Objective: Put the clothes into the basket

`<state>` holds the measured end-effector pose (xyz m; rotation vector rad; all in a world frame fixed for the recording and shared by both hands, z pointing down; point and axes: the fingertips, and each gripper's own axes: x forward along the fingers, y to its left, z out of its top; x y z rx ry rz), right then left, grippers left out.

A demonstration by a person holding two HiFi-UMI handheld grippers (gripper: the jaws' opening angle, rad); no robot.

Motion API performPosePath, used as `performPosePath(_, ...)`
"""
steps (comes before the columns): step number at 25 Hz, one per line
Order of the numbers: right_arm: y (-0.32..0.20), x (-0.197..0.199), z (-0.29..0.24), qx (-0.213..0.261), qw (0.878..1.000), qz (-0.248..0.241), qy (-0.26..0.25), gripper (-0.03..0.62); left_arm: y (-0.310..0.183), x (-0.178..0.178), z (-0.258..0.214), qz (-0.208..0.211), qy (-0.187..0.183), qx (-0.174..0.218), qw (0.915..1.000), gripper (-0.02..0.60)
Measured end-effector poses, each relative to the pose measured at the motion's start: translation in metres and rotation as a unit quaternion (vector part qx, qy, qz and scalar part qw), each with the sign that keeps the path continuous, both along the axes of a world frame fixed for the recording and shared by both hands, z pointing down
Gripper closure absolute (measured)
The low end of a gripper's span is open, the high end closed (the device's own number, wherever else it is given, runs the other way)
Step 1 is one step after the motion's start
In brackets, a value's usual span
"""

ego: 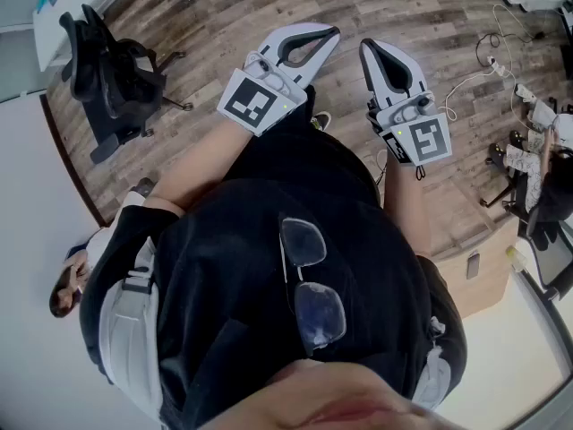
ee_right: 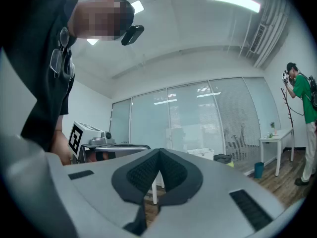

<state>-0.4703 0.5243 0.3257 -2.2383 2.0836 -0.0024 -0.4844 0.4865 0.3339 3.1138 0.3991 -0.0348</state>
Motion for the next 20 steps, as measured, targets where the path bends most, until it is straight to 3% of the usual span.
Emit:
performPosePath(8,0.002,0.01,0.0,0.008,1.0,-0.002,-0.005,0.569,0.001,0.012,0.0,-0.003,-0.001,0.002,1.0,0.574)
performPosePath(11,-0.001,0.017,0.008,-0.012,1.0,0.004,-0.004,0.569,-0.003,0.017,0.0,-0.004,-0.004,0.008,0.9999,0.574)
performPosePath(20,-0.027,0.051,0.008,-0.017,1.0,-0.01,-0.004,0.569,-0.023,0.056,-0.003,-0.005,-0.003,0.008,0.9999,0.574)
